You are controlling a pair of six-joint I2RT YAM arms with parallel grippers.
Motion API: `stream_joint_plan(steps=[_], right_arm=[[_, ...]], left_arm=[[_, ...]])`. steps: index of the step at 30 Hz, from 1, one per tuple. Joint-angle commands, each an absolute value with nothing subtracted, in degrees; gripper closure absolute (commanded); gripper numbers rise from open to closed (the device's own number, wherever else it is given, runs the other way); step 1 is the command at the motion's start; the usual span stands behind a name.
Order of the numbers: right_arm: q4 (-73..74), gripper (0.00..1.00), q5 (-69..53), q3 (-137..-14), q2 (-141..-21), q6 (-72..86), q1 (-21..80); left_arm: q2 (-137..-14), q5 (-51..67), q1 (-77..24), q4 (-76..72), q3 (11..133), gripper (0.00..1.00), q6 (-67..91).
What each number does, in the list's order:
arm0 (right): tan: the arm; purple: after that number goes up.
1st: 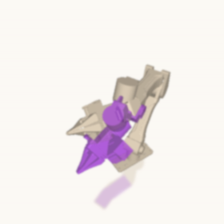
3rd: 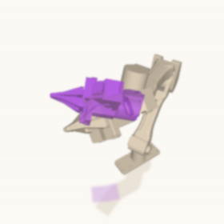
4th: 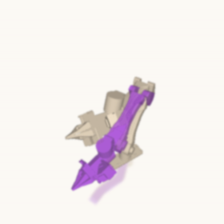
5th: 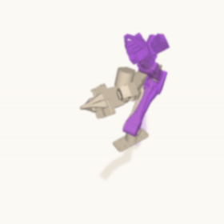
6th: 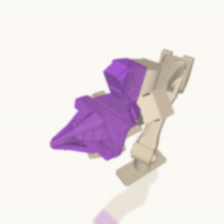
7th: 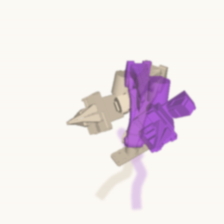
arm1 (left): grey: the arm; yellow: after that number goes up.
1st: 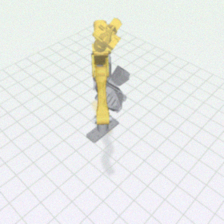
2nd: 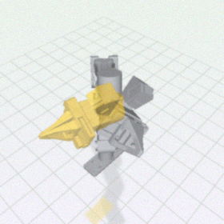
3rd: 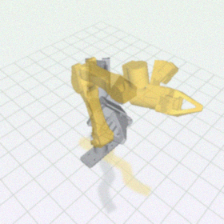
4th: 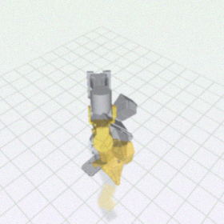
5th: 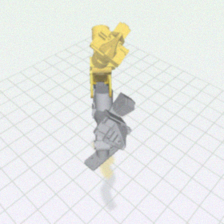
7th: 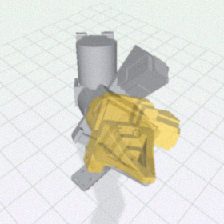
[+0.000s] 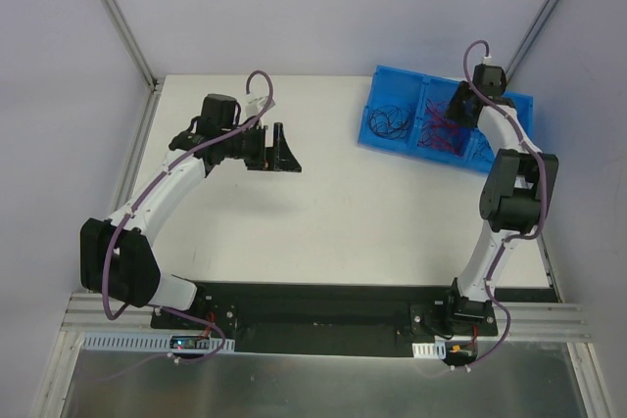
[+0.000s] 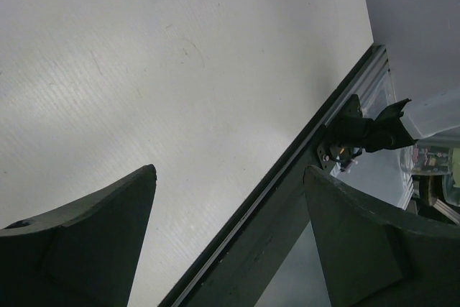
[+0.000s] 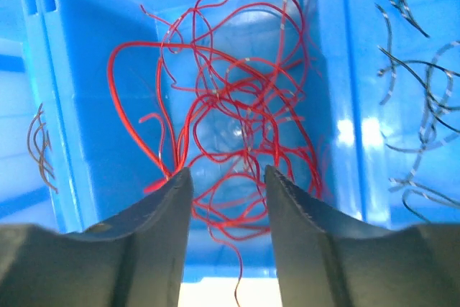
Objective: Untangle the cables
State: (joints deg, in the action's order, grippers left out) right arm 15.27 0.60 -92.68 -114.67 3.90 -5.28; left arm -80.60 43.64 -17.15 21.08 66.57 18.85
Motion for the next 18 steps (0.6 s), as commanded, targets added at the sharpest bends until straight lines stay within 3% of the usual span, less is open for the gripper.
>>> stream_joint_plan(steps=[1, 7, 18], right_arm=[[25.3, 0.48, 3.7, -95.9, -105.0, 0.9, -5.4], [26.5, 0.32, 5.1, -84.3, -93.0, 0.4, -2.9], [12.1, 0.22, 0.5, -48.2, -60.9, 5.1, 13.0]], left_arm=[[-80.6, 46.2, -16.7, 18.6, 66.0, 0.18, 19.3], [-80.8, 46.8, -16.7, 17.5, 65.4, 0.17, 19.8], [-73.9, 43.4, -17.6, 9.4, 60.3, 0.15, 19.2]])
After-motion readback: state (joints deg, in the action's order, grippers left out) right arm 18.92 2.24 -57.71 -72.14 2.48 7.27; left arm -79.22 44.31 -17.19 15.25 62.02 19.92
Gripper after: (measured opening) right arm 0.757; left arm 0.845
